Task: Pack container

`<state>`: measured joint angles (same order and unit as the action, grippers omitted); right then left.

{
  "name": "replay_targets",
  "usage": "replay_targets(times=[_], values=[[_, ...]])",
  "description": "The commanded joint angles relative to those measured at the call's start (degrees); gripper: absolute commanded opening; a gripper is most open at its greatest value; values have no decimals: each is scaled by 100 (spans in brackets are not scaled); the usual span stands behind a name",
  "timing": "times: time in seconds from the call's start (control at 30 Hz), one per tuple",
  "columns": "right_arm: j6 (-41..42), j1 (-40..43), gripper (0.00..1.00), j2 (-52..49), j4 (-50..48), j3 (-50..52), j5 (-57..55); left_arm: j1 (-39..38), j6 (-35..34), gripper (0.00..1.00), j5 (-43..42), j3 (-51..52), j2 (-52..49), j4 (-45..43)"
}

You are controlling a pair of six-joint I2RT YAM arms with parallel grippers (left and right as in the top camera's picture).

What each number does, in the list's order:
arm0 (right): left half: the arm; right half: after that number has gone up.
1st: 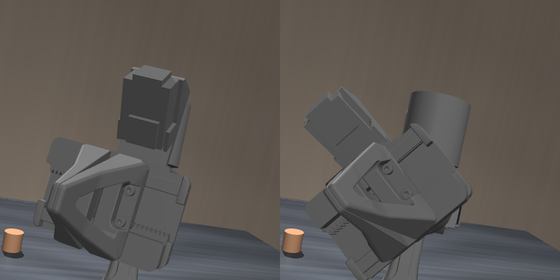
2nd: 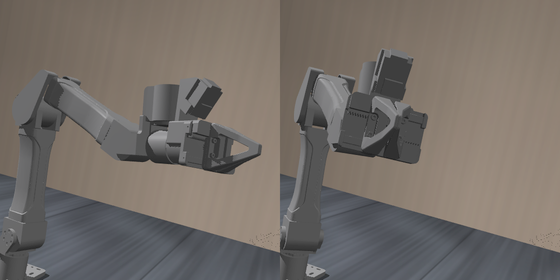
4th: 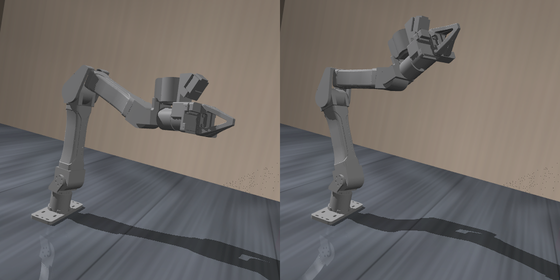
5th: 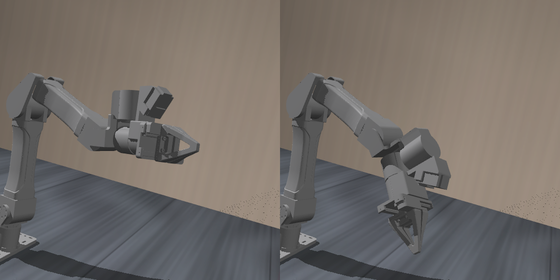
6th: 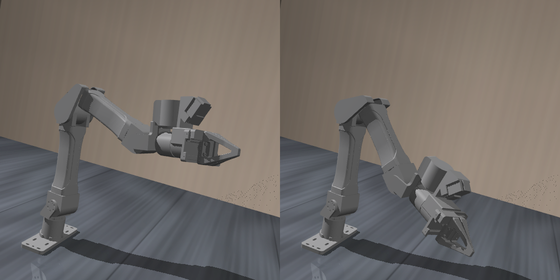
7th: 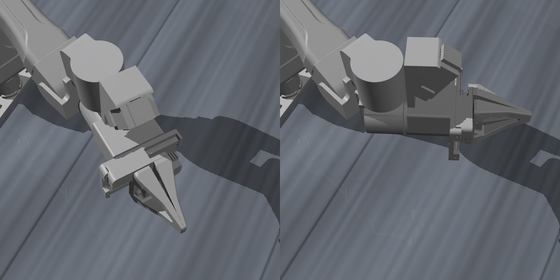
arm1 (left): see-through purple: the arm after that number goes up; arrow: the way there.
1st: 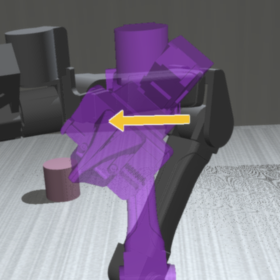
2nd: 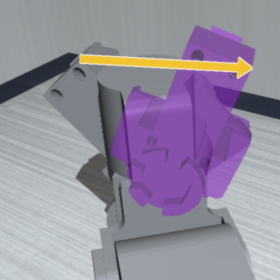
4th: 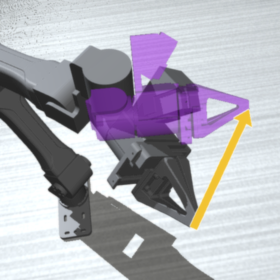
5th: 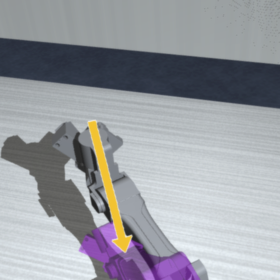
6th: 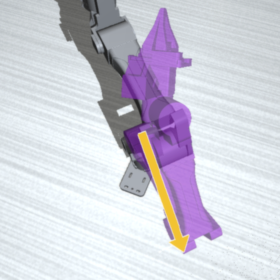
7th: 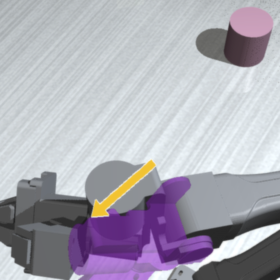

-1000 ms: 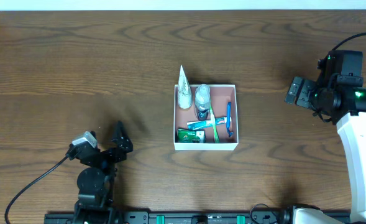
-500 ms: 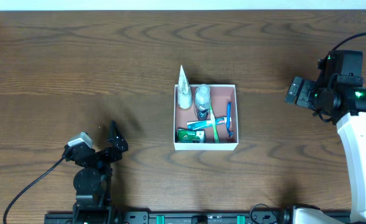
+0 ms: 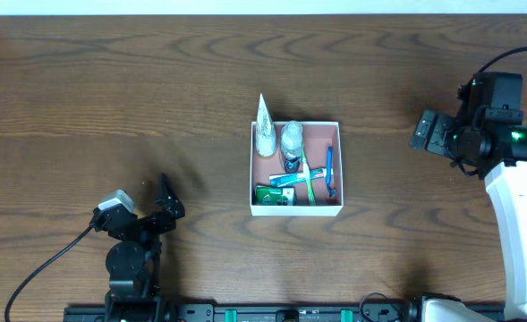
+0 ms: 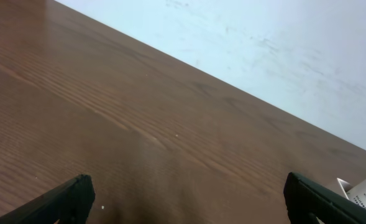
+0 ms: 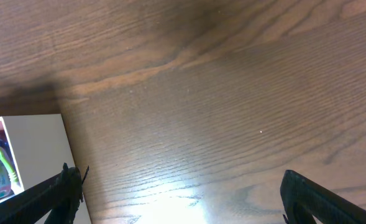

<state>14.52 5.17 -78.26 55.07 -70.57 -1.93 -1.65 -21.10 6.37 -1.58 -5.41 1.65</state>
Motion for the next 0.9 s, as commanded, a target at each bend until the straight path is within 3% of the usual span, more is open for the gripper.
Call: replay_targets(times=[0.0,0.43,0.67,0.87], values=[[66,11,99,9,4,-68,0,24,74,98,24,136,-13,190],[68,-35,99,2361,-260,299,-22,24,74,98,24,136,-13,190],[68,-31,99,4430,-2686,2380,92,24,74,98,24,136,-13,190],[61,-33,99,5532,-4638,4175,785,24,74,98,24,136,-13,190]])
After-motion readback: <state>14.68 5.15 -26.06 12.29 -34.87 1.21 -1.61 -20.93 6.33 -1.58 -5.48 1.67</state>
